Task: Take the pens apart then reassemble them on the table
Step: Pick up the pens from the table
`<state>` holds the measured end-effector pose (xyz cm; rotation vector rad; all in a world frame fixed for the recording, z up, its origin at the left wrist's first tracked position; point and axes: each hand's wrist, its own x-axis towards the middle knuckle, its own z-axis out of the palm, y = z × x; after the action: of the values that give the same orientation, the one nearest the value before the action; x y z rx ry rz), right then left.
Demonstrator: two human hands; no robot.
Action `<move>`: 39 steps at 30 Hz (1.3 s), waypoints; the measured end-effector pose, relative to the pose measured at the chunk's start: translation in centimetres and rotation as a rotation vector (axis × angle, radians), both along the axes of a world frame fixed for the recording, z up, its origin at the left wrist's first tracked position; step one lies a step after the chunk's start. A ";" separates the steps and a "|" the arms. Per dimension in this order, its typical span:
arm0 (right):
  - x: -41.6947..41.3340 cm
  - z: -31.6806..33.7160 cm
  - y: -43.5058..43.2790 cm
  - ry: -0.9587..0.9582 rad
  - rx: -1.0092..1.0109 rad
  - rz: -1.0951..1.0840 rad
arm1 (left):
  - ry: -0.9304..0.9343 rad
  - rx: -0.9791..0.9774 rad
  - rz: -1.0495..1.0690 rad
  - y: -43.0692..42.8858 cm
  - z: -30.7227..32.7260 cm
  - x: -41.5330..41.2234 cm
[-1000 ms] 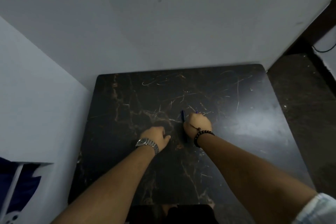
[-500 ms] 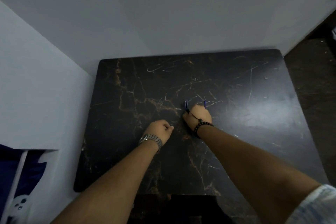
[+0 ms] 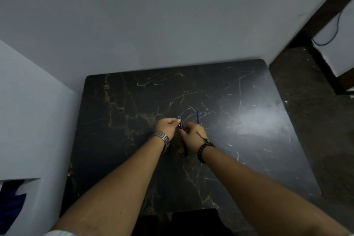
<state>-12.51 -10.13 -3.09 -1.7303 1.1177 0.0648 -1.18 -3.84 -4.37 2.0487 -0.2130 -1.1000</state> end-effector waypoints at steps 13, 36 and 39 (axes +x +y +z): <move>0.3 -1.5 0.2 -0.203 0.596 -0.416 | 0.094 -0.048 -0.034 -1.3 -0.6 -1.3; -0.1 -1.9 1.5 -0.109 0.528 -0.403 | 0.222 -0.051 0.225 -3.0 -1.6 1.6; -1.3 -2.4 1.9 -0.059 0.501 -0.356 | 0.084 0.029 0.192 -2.6 -1.9 2.6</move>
<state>-13.84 -8.26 -5.50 -1.0715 1.2266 0.0653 1.41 -6.44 -6.31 1.9968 0.0416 -1.0724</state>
